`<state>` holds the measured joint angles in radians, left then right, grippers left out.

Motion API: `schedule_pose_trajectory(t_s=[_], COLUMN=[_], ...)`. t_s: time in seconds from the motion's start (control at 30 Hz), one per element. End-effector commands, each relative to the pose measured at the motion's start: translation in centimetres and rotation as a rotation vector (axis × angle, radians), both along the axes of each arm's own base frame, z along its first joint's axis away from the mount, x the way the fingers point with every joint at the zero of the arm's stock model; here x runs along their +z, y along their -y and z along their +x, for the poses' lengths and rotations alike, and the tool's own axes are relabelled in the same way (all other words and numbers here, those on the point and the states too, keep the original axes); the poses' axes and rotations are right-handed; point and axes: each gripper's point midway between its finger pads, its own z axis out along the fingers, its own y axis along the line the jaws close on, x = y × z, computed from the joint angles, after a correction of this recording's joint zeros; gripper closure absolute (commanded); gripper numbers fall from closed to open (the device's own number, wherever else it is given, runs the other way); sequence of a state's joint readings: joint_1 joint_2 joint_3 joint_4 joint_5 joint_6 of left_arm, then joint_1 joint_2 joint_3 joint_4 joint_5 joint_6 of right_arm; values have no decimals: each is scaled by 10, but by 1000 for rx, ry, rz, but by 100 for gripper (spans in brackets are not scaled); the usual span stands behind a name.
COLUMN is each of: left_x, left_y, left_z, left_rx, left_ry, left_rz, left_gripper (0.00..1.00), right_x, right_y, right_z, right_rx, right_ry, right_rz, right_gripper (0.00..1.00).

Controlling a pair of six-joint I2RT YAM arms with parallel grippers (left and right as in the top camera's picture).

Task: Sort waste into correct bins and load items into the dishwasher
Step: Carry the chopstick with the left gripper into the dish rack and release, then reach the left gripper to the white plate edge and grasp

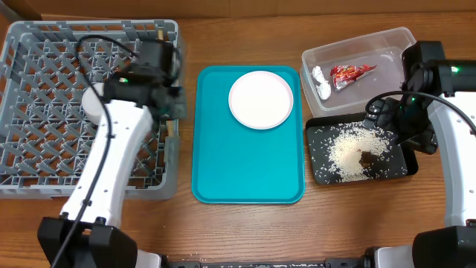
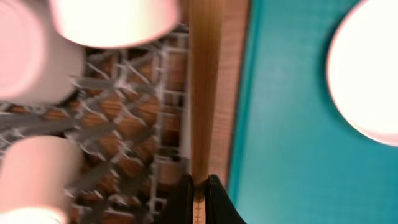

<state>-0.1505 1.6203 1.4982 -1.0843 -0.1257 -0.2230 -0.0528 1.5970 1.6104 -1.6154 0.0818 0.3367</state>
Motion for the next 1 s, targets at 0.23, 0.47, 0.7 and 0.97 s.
schedule_pose_trajectory(t_s=[0.23, 0.47, 0.7, 0.97], left_x=[-47, -43, 19, 18], left_y=[-32, -30, 30, 123], left_z=[16, 18, 33, 28], left_rx=[-29, -30, -180, -523], left_ry=[-117, -113, 36, 79], left_rz=[37, 3, -249, -203], left_gripper=[92, 55, 41, 37], right_x=[10, 10, 10, 10], right_y=[2, 2, 2, 2], right_z=[4, 4, 4, 5], right_rx=[-9, -9, -9, -9], right_ry=[44, 45, 45, 49], right_rz=[-5, -6, -5, -6], right_gripper=[0, 0, 0, 0])
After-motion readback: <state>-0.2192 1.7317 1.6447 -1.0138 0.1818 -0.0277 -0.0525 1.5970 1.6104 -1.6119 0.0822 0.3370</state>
